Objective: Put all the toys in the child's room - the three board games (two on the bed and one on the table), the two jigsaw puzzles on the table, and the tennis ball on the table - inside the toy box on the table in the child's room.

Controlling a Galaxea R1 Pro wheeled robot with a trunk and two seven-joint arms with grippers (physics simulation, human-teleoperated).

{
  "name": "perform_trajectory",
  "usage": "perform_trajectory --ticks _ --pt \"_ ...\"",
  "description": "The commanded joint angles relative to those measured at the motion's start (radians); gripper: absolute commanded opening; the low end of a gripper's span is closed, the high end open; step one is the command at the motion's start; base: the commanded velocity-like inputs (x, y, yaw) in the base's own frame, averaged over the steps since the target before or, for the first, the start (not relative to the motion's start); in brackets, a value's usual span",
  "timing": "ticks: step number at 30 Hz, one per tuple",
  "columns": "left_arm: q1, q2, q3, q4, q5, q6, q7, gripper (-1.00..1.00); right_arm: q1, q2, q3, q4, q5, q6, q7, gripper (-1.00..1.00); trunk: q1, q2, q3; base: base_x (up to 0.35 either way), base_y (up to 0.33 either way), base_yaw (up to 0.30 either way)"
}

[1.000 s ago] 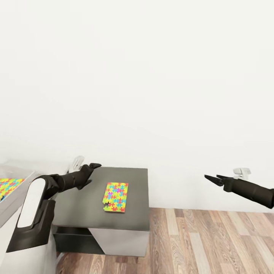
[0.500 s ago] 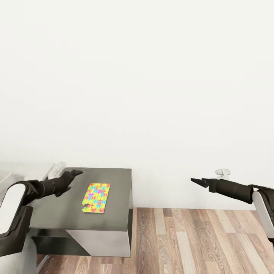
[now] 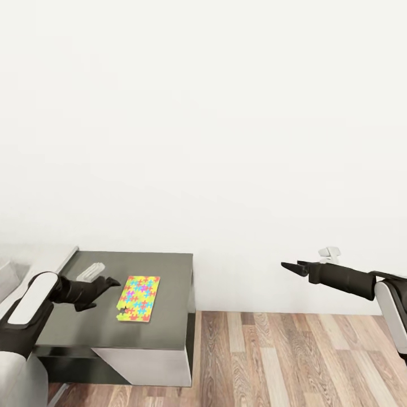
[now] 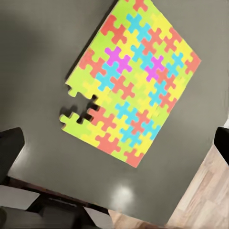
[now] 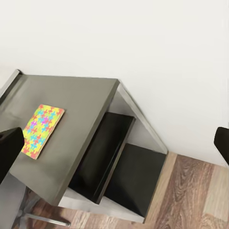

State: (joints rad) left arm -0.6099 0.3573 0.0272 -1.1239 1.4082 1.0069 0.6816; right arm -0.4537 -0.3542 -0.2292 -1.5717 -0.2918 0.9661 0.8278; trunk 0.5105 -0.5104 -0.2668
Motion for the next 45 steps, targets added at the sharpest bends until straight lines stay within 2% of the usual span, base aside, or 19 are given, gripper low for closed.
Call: perform_trajectory --ticks 1,7,15,18,20,24,27,28,29,30,31,32,33,34,35,36,37,40,45 --pt "0.0 0.001 -0.001 0.006 0.004 -0.003 0.008 1.0 0.0 0.0 0.001 -0.008 0.002 0.003 0.005 1.0 0.001 -0.002 -0.001 0.283 0.0 -0.081" --pt "0.001 0.002 -0.004 0.025 -0.011 -0.012 0.002 1.0 0.003 0.002 0.007 -0.036 0.004 0.005 0.004 1.0 0.001 -0.002 0.005 0.318 0.0 -0.128" --pt "0.005 0.007 -0.001 0.082 -0.014 -0.014 0.002 1.0 0.008 0.003 0.053 -0.041 0.009 0.006 0.002 1.0 0.001 -0.002 0.017 0.237 0.0 -0.112" --pt "0.008 0.038 0.002 0.094 -0.013 -0.012 0.003 1.0 0.009 0.003 0.056 -0.042 0.01 0.006 0.002 1.0 0.001 -0.002 0.022 0.05 0.0 -0.068" --pt "0.02 0.084 -0.001 0.101 -0.013 -0.01 -0.003 1.0 0.009 0.002 0.057 -0.042 0.01 0.006 0.002 1.0 0.001 -0.002 0.024 0.018 0.0 -0.025" --pt "0.031 0.095 -0.001 0.103 -0.002 -0.006 -0.021 1.0 0.008 0.002 0.057 -0.042 0.009 0.006 0.003 1.0 0.001 -0.002 0.025 0.005 0.0 -0.007" --pt "0.031 0.095 -0.007 0.127 -0.013 -0.009 -0.05 1.0 0.008 0.001 0.056 -0.042 0.005 0.006 0.004 1.0 0.012 -0.023 0.016 0.001 0.0 -0.001" --pt "0.03 0.095 -0.01 0.146 -0.102 -0.026 -0.111 1.0 0.008 -0.004 0.055 -0.042 0.004 0.005 0.033 1.0 0.016 -0.03 0.013 0.0 0.0 0.0" --pt "0.03 0.094 -0.011 0.159 -0.153 -0.04 -0.153 1.0 0.009 -0.005 0.055 -0.042 0.006 0.004 0.063 1.0 0.02 -0.037 0.01 0.0 0.0 0.0" --pt "0.03 0.094 -0.011 0.171 -0.177 -0.048 -0.18 1.0 0.009 -0.006 0.054 -0.042 0.007 0.003 0.078 1.0 0.024 -0.044 0.007 0.0 0.0 0.0" --pt "0.03 0.089 -0.012 0.223 -0.244 -0.072 -0.279 1.0 0.01 -0.007 0.053 -0.042 0.009 0.0 0.119 1.0 0.028 -0.051 0.004 0.0 0.0 0.0" --pt "0.03 0.086 -0.013 0.243 -0.267 -0.082 -0.316 1.0 0.01 -0.008 0.052 -0.042 0.009 -0.001 0.128 1.0 0.032 -0.058 0.0 0.0 0.0 0.0" --pt "0.03 0.081 -0.016 0.279 -0.318 -0.108 -0.392 1.0 0.011 -0.008 0.051 -0.042 0.01 -0.002 0.142 1.0 0.035 -0.065 -0.003 0.0 0.0 0.0" --pt "0.03 0.079 -0.018 0.295 -0.345 -0.123 -0.431 1.0 0.011 -0.008 0.051 -0.042 0.01 -0.002 0.146 1.0 0.039 -0.072 -0.006 0.0 0.0 0.0" --pt "0.03 0.077 -0.023 0.322 -0.404 -0.151 -0.51 1.0 0.011 -0.009 0.05 -0.042 0.01 -0.003 0.153 1.0 0.043 -0.079 -0.009 0.0 0.0 0.0" --pt "0.029 0.076 -0.024 0.335 -0.433 -0.164 -0.55 1.0 0.012 -0.009 0.05 -0.042 0.011 -0.003 0.156 1.0 0.047 -0.086 -0.012 0.0 0.0 0.0" --pt "0.029 0.075 -0.025 0.359 -0.482 -0.191 -0.623 1.0 0.012 -0.009 0.05 -0.042 0.011 -0.004 0.16 1.0 0.051 -0.093 -0.015 0.0 0.0 0.0" --pt "0.028 0.071 -0.029 0.443 -0.548 -0.253 -0.748 1.0 0.012 -0.009 0.05 -0.042 0.011 -0.004 0.164 1.0 0.062 -0.114 -0.025 0.0 0.0 0.0" --pt "0.026 0.053 -0.03 0.508 -0.571 -0.292 -0.809 1.0 0.011 -0.003 0.05 -0.042 0.011 -0.006 0.165 1.0 0.081 -0.149 -0.04 0.0 0.0 0.0"
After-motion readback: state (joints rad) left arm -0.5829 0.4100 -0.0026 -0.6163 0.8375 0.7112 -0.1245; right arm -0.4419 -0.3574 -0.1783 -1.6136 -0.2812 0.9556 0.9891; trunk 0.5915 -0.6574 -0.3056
